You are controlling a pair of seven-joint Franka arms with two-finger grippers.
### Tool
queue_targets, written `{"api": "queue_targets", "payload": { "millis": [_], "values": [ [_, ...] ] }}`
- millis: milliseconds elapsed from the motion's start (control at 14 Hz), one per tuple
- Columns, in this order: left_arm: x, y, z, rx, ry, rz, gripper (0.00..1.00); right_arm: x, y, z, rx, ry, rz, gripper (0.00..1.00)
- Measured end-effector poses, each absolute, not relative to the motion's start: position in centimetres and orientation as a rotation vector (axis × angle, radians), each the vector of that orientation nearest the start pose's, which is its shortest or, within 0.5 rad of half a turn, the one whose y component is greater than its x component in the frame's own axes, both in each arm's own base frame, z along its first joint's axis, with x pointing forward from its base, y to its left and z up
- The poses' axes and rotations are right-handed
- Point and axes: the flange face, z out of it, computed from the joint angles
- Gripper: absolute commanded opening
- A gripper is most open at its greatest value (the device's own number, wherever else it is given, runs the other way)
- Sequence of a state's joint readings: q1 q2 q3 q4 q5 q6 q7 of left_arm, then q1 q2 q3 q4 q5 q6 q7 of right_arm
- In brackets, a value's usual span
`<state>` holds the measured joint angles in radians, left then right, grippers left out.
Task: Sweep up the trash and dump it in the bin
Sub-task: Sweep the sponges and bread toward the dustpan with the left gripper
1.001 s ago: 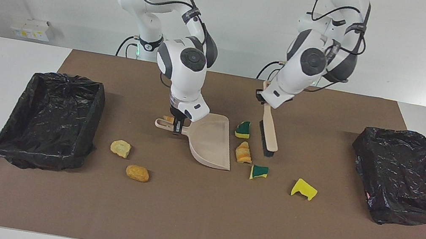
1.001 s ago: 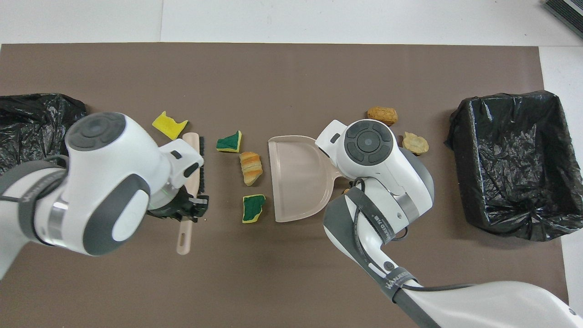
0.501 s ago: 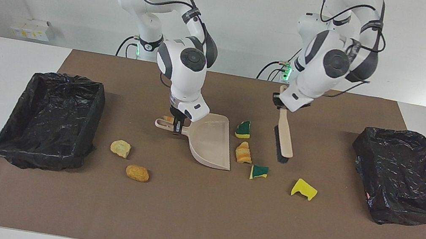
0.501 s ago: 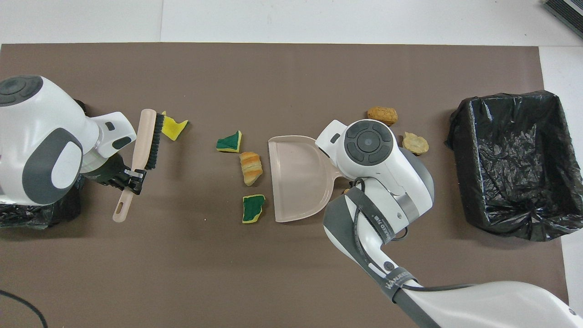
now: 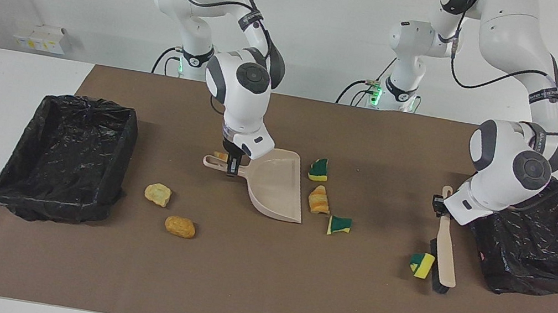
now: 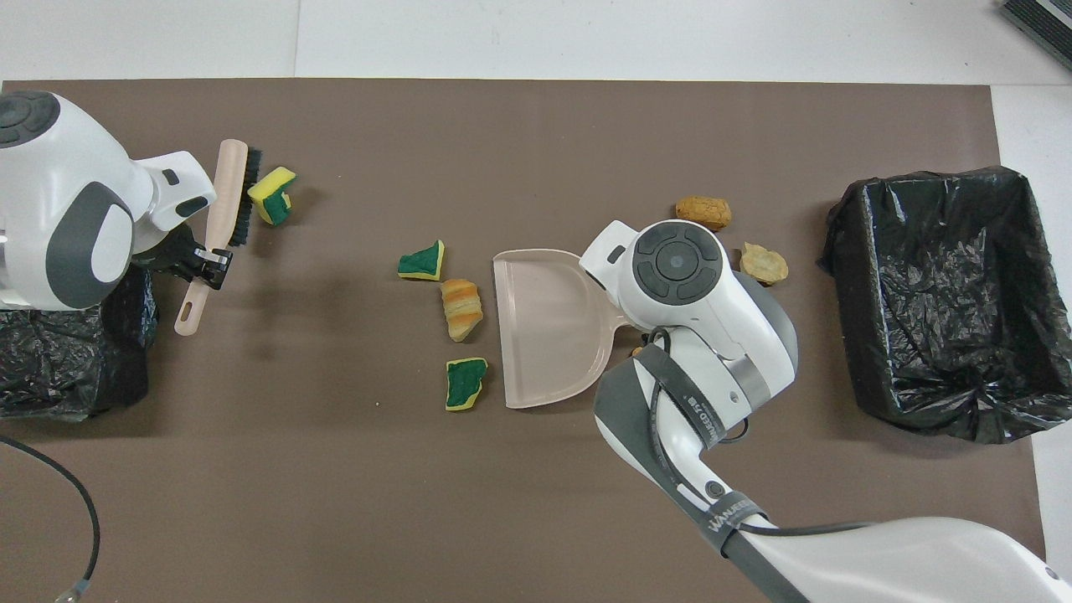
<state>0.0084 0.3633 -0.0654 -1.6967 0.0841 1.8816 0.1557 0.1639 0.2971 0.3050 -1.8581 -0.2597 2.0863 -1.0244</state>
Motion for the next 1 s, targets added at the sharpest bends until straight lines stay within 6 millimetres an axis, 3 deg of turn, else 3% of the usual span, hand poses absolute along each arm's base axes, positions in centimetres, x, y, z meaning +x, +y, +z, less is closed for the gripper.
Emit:
{"api": "queue_targets", "payload": {
  "millis": [286,429,644,787,1001],
  "values": [
    [62.8,-4.9,33.7,-3.057,0.439,0.321,0.00,56.2,25.9,36.3,2.088,2.187,-0.129,0.00],
    [62.5,-6.4,33.5,-3.051,0.477,0.329,0.00,56.2,25.9,36.3,2.088,2.187,-0.129,0.00],
    [60.6,-12.9,32.7,-3.077,0.469,0.406,0.00,56.2,25.9,36.3,2.088,2.187,-0.129,0.00],
    [58.4,-17.9,32.3,-3.067,0.512,0.441,0.00,56.2,25.9,36.3,2.088,2.187,-0.129,0.00],
    [55.0,-23.5,32.6,-3.085,0.577,0.494,0.00,56.2,25.9,36.3,2.089,2.187,-0.129,0.00]
  ]
}}
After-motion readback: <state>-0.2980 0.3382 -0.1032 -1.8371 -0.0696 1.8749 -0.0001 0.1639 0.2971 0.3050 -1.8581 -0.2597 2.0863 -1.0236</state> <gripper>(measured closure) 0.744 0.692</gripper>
